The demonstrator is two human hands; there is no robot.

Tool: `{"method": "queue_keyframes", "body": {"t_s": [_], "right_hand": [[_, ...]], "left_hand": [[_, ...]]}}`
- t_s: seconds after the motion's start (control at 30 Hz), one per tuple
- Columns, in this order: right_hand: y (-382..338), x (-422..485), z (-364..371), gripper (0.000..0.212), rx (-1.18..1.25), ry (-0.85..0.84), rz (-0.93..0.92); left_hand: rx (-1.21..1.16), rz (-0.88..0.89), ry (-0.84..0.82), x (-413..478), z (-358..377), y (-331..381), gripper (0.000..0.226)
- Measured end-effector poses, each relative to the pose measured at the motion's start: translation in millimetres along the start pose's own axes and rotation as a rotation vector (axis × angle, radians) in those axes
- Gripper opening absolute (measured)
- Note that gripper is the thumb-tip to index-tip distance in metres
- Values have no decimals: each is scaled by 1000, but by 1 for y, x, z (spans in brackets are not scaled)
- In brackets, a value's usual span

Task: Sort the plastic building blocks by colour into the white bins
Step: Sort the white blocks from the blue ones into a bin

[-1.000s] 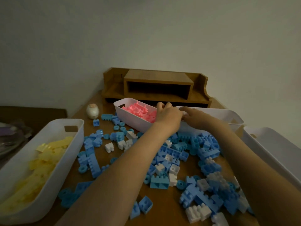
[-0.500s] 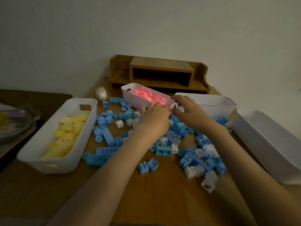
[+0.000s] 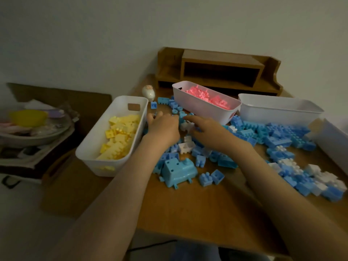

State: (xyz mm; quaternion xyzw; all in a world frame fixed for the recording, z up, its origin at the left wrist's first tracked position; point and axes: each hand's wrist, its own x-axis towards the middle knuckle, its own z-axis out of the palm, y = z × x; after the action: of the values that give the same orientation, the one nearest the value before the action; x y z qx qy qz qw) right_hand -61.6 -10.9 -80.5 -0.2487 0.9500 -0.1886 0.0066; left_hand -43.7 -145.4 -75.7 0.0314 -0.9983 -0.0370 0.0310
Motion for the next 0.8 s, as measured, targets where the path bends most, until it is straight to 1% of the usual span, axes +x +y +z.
{"method": "queue_keyframes", "body": {"t_s": [0.13,0.23,0.33,0.43,0.5,0.6,0.73,0.8], "right_hand": [[10,5,12,43,-76,45,-2],[13,5,13,42,-162,100,-6],[13,3,13,39,-230,124,-24],[15,0,14,34,-222,164,-38],[16,-2,11,31,-218,181,-62],[16,-9,4,29,-130,131,-135],[15,-18,-5,47,-57,3,-175],[15,-20,-6,45,-38,-18,-178]], "left_hand": [[44,29,83,7,9,1,26],[55,63,156,7,11,3,22],[63,88,223,4,10,4,27],[34,110,243,1,10,4,32],[8,125,255,-1,9,4,30],[-17,149,265,-5,6,3,26],[-28,141,246,-9,5,2,26],[-13,133,248,-9,7,0,24]]}}
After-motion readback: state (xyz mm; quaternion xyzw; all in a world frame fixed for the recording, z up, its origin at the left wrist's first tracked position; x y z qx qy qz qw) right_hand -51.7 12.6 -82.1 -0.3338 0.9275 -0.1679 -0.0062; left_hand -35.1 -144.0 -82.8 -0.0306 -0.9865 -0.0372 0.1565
